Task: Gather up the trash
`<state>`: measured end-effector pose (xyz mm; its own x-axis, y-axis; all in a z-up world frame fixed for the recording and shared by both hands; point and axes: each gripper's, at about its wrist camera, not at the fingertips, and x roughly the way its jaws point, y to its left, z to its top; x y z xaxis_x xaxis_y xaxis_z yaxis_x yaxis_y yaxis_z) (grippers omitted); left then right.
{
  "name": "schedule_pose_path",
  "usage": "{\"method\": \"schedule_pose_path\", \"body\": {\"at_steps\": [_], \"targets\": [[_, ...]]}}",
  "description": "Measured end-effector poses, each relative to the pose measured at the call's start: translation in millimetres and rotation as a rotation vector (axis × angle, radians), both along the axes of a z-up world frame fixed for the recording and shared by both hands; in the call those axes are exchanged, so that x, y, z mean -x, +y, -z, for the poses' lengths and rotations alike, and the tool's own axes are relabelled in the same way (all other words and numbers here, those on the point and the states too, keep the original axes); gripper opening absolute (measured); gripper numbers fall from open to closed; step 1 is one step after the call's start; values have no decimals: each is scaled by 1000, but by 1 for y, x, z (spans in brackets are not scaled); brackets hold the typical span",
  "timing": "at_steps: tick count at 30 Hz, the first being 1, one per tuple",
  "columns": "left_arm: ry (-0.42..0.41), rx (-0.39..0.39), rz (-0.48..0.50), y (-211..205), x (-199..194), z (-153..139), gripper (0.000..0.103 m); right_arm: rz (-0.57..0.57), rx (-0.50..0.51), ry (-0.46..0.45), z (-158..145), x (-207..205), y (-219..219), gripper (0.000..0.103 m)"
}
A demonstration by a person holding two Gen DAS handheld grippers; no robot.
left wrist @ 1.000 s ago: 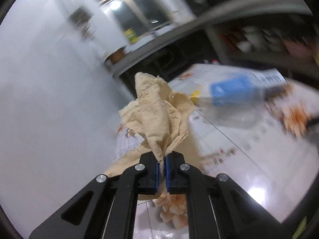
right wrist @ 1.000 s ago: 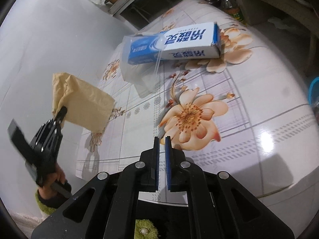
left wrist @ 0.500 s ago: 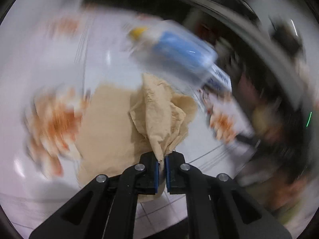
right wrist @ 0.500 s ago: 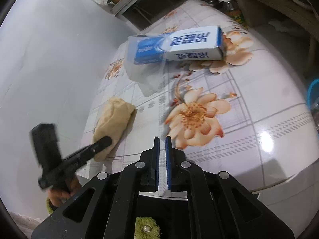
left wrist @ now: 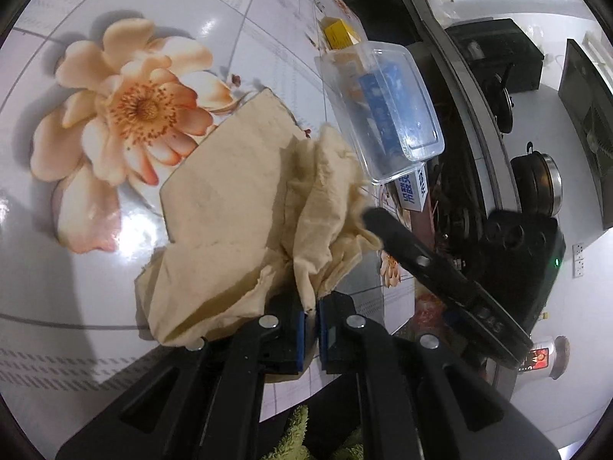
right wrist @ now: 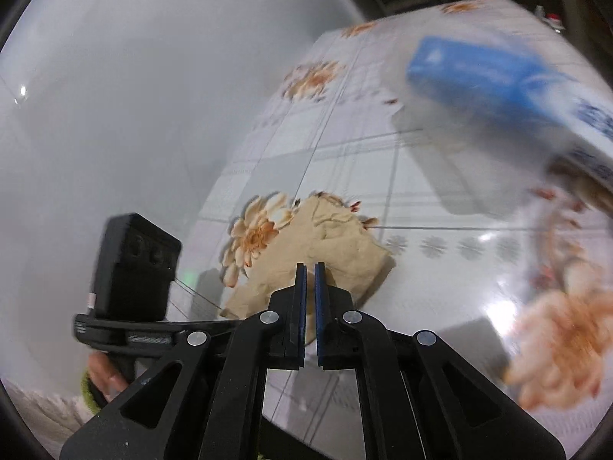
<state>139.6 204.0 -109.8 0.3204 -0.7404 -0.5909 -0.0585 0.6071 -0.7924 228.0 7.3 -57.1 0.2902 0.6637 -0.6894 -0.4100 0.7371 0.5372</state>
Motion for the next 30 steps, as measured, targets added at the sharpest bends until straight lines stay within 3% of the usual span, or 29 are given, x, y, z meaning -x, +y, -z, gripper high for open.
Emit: {"method": "schedule_pose_path", "body": {"at_steps": [5,7,9,10,12,15,18,20,24,30], "targets": [[-29,-33,19,2,0,-6,11,-49,53,46,16,-10,16,2],[-78,-103,6,3,4,-16,22,-59,47,62,18,-12,18,1],[-166,-230,-15,2,11,-30,31,-63,46,74,18,-14,18,1],[-243,-331,-30,0,19,-42,31,-65,44,81,18,-14,16,1],[-376,-459,-18,-8,33,-59,31,-64,28,109,20,-17,14,1],[-556,-519,53,-25,55,-77,31,-58,-6,157,24,-21,11,0],[-635,-559,150,-48,59,-79,31,-53,-30,183,25,-23,9,0],[-656,-635,215,-64,59,-73,31,-52,-36,187,26,-23,9,0],[-611,-745,238,-74,41,-51,31,-44,-57,203,27,-24,6,0],[-550,-775,234,-67,24,-34,32,-27,-98,229,31,-24,1,0]]}}
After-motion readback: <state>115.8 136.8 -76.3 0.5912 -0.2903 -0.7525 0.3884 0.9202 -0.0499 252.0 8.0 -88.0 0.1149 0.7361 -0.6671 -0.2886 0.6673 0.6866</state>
